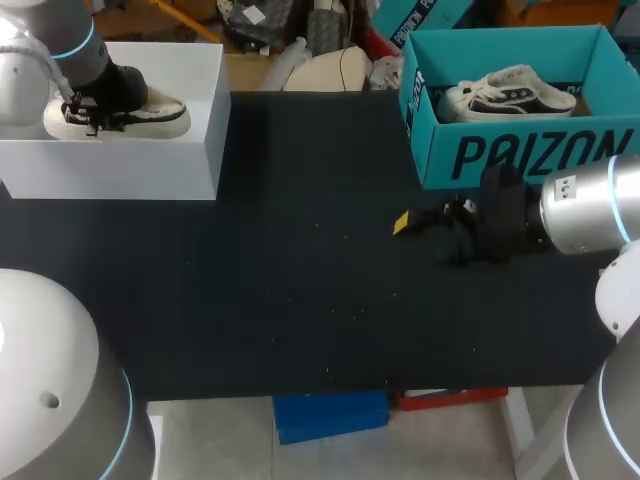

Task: Take the shoe out of the shoebox, open the shoe tongue, remove and reinsert the insole, then place the shoe into the shoebox

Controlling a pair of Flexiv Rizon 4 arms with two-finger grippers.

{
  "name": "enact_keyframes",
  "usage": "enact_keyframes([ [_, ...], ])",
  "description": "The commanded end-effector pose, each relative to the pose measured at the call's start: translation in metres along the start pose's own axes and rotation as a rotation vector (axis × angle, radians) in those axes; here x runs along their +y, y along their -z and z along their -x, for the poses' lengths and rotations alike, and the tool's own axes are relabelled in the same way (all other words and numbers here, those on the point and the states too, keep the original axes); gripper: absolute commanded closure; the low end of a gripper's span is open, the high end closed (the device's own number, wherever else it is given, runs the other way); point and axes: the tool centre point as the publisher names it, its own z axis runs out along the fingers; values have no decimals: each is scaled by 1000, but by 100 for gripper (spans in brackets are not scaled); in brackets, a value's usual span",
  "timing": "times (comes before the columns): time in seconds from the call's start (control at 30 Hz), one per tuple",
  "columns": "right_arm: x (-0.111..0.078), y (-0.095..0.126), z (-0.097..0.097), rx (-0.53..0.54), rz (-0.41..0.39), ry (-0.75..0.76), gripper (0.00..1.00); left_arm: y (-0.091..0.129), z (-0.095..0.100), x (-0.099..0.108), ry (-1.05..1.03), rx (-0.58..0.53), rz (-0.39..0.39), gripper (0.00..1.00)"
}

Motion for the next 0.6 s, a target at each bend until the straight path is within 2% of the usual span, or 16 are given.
enact_keyframes([
  [0.03,0,0,0,0,-1,0,0,-8,-1,-1,-1,9,0,100],
  [0.27,0,0,0,0,-1,0,0,-12,-9,-1,-25,48,-9,100],
  [0.3,0,0,0,0,-1,0,0,-11,-11,0,-35,56,-8,73],
  [0.33,0,0,0,0,-1,0,0,-10,-12,0,-54,47,1,55],
  [0.37,0,0,0,0,-1,0,0,-10,-14,0,-75,49,18,4],
  [0.4,0,0,0,0,-1,0,0,-9,-15,1,-83,72,17,0],
  [0.5,0,0,0,0,-1,0,0,-1,-13,1,-87,89,27,0],
  [0.6,0,0,0,0,-1,0,0,14,-2,-3,-71,101,45,0],
])
